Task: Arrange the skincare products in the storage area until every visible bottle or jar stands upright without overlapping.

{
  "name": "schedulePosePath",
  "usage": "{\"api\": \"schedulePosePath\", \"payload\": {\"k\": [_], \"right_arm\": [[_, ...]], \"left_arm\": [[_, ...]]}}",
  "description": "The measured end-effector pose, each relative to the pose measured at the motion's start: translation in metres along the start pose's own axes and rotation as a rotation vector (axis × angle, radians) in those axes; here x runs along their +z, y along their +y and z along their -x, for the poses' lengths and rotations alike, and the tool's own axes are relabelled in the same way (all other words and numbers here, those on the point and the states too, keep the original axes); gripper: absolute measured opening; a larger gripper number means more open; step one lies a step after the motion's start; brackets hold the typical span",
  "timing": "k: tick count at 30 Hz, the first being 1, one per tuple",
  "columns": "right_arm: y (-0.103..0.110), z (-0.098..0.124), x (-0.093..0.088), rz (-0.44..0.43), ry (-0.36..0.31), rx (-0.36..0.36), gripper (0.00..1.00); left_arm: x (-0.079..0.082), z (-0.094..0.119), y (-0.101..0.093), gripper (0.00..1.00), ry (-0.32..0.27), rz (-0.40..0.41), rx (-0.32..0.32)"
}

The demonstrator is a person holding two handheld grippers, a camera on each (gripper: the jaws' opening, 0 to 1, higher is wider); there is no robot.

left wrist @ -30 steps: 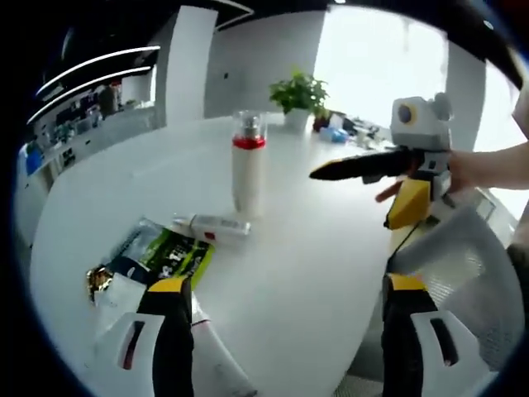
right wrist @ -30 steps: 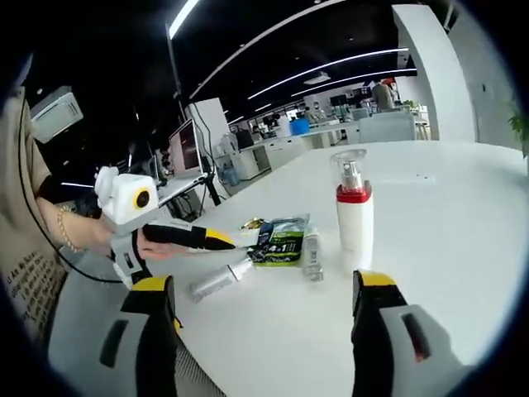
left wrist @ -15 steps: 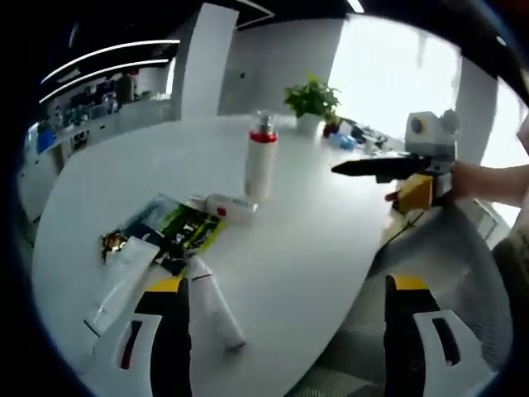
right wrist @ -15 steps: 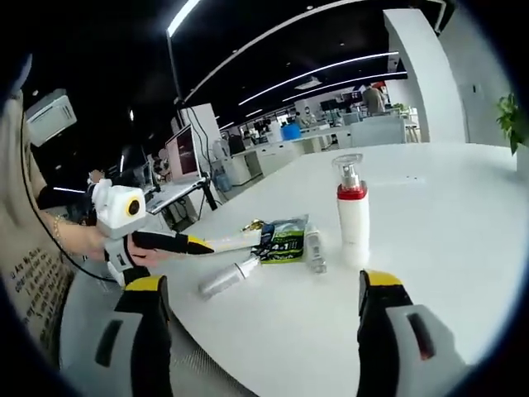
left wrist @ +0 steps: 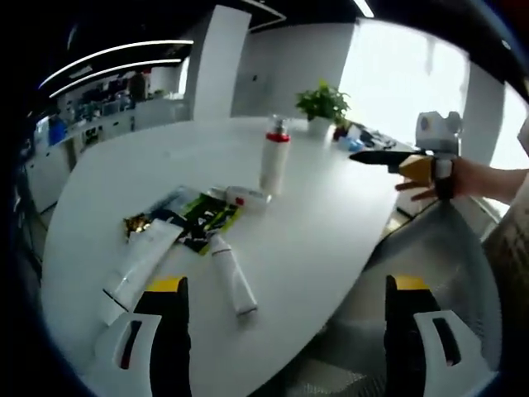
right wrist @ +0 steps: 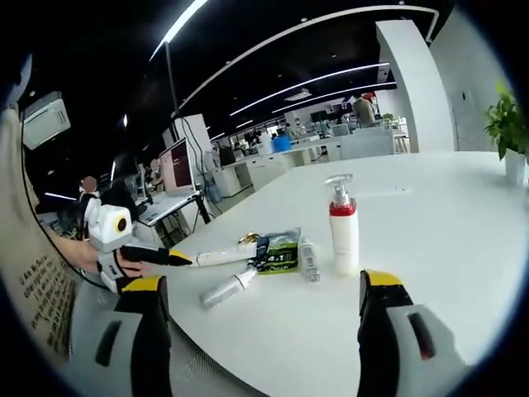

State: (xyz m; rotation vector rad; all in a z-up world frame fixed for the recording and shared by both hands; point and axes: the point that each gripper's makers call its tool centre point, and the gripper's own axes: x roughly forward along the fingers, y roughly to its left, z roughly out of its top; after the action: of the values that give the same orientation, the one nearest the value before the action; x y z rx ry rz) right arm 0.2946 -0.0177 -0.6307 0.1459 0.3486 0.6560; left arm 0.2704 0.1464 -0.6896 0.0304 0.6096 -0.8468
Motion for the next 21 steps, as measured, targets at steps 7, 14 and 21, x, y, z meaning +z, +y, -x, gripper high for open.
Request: {"api": "schedulePosePath", "payload": {"k": [7, 14, 21], "right_arm": [[-0.001, -0.0022, -0.0031, 0.011, 0.015, -0.014, 0.95], [-0.0032, -0.0016, -0.0044, 0.018, 0.022, -0.027, 0.94], [-0.0044, -0.0017, -0.0077, 0.017, 0.042, -0.035, 0.91]], "left_arm": [[0.0012, 0.0008, -0.0049, 0.96, -0.002, -0.023, -0.007], [0.0018, 0.0004, -0.0074, 0.95, -0.005, -0.039, -0.017], [0.001, 0.0, -0.0092, 0.95, -0.003, -0.052, -0.018]]}}
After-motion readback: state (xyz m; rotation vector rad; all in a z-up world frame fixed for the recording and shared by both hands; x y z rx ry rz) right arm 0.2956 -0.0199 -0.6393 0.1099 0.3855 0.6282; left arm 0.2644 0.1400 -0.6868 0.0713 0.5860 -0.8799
